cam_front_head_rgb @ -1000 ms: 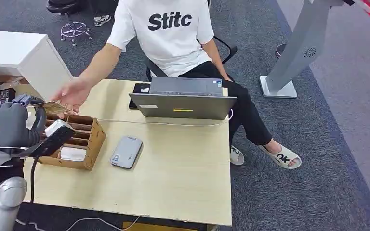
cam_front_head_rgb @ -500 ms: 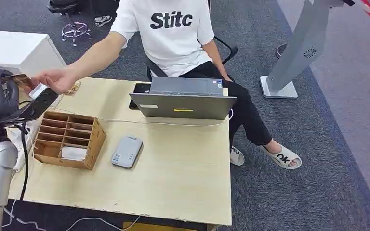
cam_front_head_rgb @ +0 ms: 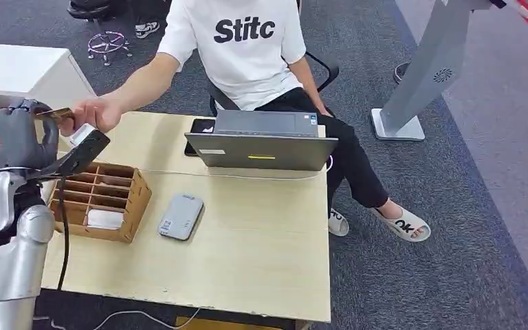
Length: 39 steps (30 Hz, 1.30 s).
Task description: Pass the card to the sensor for recognition and then transmit it.
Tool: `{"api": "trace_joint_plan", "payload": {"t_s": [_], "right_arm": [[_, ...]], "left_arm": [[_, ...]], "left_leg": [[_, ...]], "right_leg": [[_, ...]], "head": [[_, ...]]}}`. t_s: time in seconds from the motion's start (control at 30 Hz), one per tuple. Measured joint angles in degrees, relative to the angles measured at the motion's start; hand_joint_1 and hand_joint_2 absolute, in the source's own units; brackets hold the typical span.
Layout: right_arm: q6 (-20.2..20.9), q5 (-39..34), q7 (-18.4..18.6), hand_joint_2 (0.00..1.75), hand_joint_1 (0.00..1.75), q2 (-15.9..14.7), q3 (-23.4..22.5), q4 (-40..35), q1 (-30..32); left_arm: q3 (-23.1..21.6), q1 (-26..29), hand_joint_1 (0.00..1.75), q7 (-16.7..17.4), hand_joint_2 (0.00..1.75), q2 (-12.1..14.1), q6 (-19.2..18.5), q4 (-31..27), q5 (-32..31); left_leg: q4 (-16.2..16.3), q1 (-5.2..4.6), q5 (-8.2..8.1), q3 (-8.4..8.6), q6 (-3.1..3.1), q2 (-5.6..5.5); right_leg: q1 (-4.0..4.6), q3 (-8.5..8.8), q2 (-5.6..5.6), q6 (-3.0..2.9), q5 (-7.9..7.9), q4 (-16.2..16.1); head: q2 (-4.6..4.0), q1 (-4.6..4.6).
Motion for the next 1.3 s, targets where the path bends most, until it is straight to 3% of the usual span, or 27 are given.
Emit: {"api": "trace_joint_plan", "payload": {"t_s": [0.8, 1.0, 1.17, 1.23, 1.27, 1.3], "right_arm": [[-0.1, -0.4, -0.3, 1.75, 0.00, 0.0, 0.0, 0.0, 0.0], [-0.5, -0.8, -0.2, 1.75, 0.00, 0.0, -0.1, 0.0, 0.0], [-1.1, -1.8, 0.2, 1.75, 0.00, 0.0, -0.7, 0.0, 0.2], [-1.5, -2.3, 0.2, 1.75, 0.00, 0.0, -1.2, 0.0, 0.3], [-2.0, -2.4, 0.2, 1.75, 0.00, 0.0, -1.5, 0.0, 0.4], [-2.4, -2.5, 0.0, 1.75, 0.00, 0.0, -1.8, 0.0, 0.6]], "left_arm": [[-0.7, 3.2, 0.00, 0.0, 1.75, -1.5, 0.4, -3.8, 1.7], [-0.7, 6.0, 0.00, -2.4, 1.75, -1.4, 2.0, -6.1, 5.0], [0.4, 18.4, 0.00, -7.4, 1.75, 0.3, 7.4, -14.0, 11.7], [3.6, 26.2, 0.00, -10.1, 1.75, 0.8, 11.0, -18.8, 16.9], [6.1, 31.2, 0.00, -12.0, 1.75, 0.8, 11.7, -20.6, 22.0], [10.8, 35.9, 0.00, -16.5, 1.75, 0.7, 10.0, -22.4, 31.9]], "left_leg": [[0.0, 0.00, 0.00, -0.01, 0.00, 0.07], [0.0, 0.00, -0.01, -0.07, 0.00, 0.07], [-0.1, -0.01, -0.15, -0.03, -0.03, 0.28], [-0.1, -0.01, -0.26, 0.00, -0.06, 0.32], [-0.2, -0.01, -0.41, 0.08, -0.16, 0.49], [-0.2, -0.01, -0.46, 0.29, -0.18, 0.74]], "right_leg": [[0.00, -0.02, 0.07, 0.00, 0.00, 0.0], [0.00, -0.01, 0.07, 0.00, -0.01, 0.0], [-0.02, -0.01, 0.32, -0.03, -0.08, 0.0], [-0.02, 0.03, 0.37, -0.06, -0.19, 0.0], [-0.02, 0.05, 0.51, -0.08, -0.22, 0.0], [-0.02, -0.03, 0.75, -0.18, -0.30, 0.0]], "head": [[0.00, 0.00], [0.00, 0.00], [0.00, -0.11], [0.00, 0.07], [0.00, 0.15], [0.00, 0.04]]}}
